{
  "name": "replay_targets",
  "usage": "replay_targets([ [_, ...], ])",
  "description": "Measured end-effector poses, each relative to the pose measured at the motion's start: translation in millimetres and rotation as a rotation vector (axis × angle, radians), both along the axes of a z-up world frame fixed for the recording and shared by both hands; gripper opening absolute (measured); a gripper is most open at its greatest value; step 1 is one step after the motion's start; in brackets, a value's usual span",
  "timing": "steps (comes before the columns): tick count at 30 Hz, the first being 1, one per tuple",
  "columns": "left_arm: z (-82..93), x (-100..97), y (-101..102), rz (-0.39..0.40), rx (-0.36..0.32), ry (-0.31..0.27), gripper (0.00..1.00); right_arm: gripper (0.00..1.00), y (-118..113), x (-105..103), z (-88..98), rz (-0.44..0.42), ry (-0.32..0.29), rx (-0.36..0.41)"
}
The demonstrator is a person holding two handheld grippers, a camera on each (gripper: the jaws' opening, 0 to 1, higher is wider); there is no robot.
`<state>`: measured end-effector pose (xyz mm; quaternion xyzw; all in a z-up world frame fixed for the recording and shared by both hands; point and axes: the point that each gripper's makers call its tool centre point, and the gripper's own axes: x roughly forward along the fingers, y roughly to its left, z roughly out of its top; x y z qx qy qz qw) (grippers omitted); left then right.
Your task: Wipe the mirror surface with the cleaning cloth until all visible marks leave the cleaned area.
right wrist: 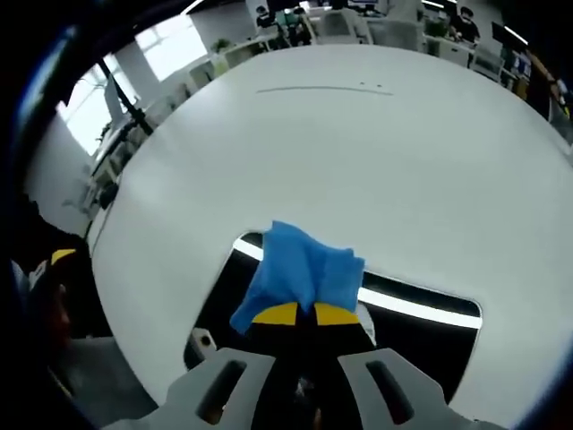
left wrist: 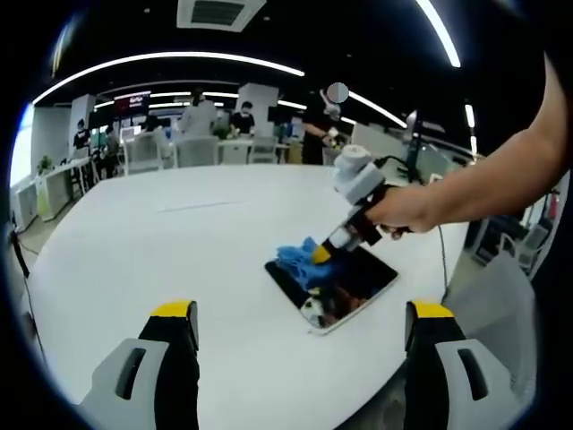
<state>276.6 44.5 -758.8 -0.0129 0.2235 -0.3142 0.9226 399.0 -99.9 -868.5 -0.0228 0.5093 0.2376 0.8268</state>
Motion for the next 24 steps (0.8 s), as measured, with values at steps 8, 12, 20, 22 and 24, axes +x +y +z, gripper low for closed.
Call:
replay_targets([
  [8,1.1,-0.4,-1.0,-0.002,0.001,-0.003,0.96,0.00,2.0,-22.6,-1.1,-0.036,0.027,0.060],
  [12,1.5,-1.1,-2.1,-0.006,0.004,-0.004,0.96,0.00,3.4,-33.9,-2.0,-0.034,0.030,0.070],
  [20,1.6,-0.5,-1.3,-0.005,0.004,-0.009,0.95,0.00,6.0,-54.3,-1.1,-0.035,0.031,0.088],
  [22,1.7,-0.3,-1.1,-0.005,0.003,-0.010,0.95,0.00,6.5,-59.1,-1.1,-0.033,0.030,0.091],
  [24,1.2,-0.2,-0.8,-0.006,0.004,-0.011,0.95,0.00,6.9,-64.7,-0.8,-0.030,0.031,0.094],
])
